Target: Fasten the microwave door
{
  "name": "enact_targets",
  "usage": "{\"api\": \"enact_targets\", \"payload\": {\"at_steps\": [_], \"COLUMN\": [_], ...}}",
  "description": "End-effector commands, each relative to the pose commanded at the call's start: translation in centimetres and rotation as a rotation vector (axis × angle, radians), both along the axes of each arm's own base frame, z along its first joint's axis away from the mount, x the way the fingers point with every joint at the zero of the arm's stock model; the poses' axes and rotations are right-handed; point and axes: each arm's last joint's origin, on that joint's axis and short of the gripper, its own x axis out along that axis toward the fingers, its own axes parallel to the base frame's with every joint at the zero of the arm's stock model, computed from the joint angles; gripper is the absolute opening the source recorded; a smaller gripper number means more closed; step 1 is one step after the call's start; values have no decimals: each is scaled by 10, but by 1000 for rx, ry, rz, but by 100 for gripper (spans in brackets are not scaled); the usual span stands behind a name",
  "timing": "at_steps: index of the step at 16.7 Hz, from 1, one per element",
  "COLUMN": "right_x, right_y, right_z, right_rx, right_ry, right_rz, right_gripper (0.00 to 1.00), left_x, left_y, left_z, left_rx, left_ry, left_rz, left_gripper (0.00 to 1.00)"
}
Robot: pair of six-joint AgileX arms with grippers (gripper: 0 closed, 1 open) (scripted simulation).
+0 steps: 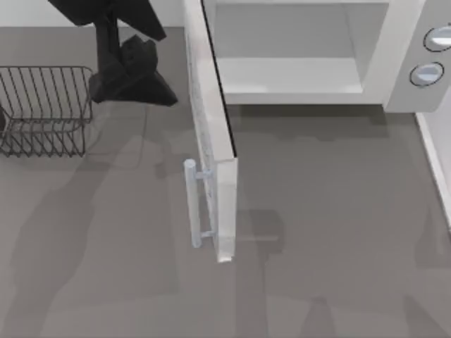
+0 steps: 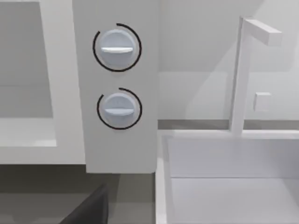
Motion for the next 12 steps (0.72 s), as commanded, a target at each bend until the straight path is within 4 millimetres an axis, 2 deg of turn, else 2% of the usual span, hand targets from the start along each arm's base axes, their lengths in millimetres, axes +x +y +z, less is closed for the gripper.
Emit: {"api": "enact_targets", "payload": {"at_steps": [8, 12], "right_x": [0, 0], "right_y": [0, 0], "right_z": [0, 0], "right_rx": [0, 0], "right_ry": [0, 0], "right_rz": [0, 0], "right_gripper": [100, 100], "left_x": [7, 6], "left_y": [-36, -39], "left_z": [-62, -66], "left_rx": [-1, 0], "left_ry": [0, 2], "left_rz": [-2, -3], "left_gripper": [100, 100]}}
